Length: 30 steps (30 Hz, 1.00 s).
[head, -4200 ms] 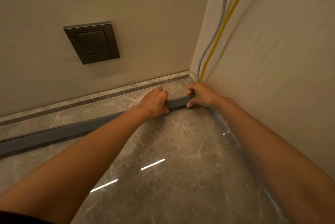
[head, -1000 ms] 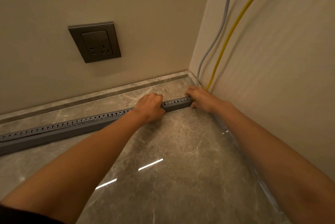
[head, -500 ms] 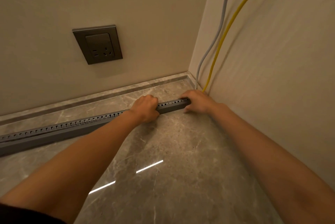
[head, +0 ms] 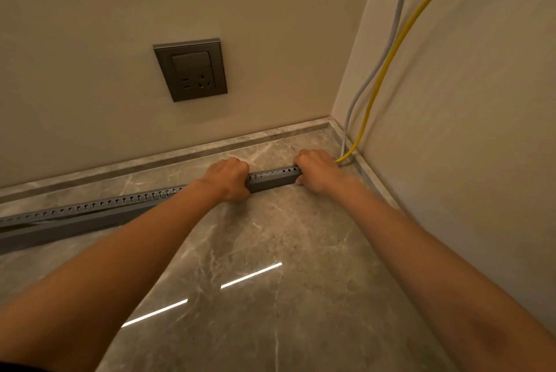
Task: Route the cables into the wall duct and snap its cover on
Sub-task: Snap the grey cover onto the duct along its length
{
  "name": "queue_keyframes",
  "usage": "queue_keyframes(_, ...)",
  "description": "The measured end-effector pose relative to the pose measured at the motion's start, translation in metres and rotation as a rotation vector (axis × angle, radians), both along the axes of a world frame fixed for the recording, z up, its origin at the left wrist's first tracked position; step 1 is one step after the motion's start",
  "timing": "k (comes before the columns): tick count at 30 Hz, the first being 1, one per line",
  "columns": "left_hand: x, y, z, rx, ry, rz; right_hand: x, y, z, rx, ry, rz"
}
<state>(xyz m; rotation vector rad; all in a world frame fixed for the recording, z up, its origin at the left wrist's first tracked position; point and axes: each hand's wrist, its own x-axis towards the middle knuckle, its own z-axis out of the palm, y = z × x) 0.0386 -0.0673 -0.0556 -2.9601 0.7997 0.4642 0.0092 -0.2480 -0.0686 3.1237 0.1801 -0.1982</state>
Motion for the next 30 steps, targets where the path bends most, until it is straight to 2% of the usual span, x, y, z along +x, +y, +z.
queue_keyframes(4,-0.005,0.004,-0.004,-0.023,-0.002,-0.017,-0.002,0.036,-0.009,0.21,0.001,0.044)
queue_keyframes(7,-0.01,0.002,-0.006,-0.032,-0.04,-0.025,-0.001,0.047,-0.013,0.253,-0.009,0.035)
queue_keyframes(18,-0.014,0.002,-0.011,-0.04,-0.103,-0.062,0.001,0.045,-0.009,0.24,0.012,0.056)
queue_keyframes(23,-0.015,0.009,-0.01,-0.087,-0.074,-0.026,-0.002,0.033,-0.006,0.326,0.063,0.005)
queue_keyframes(30,-0.016,0.013,-0.01,-0.077,-0.072,0.001,-0.011,0.009,-0.002,0.2,0.044,-0.043)
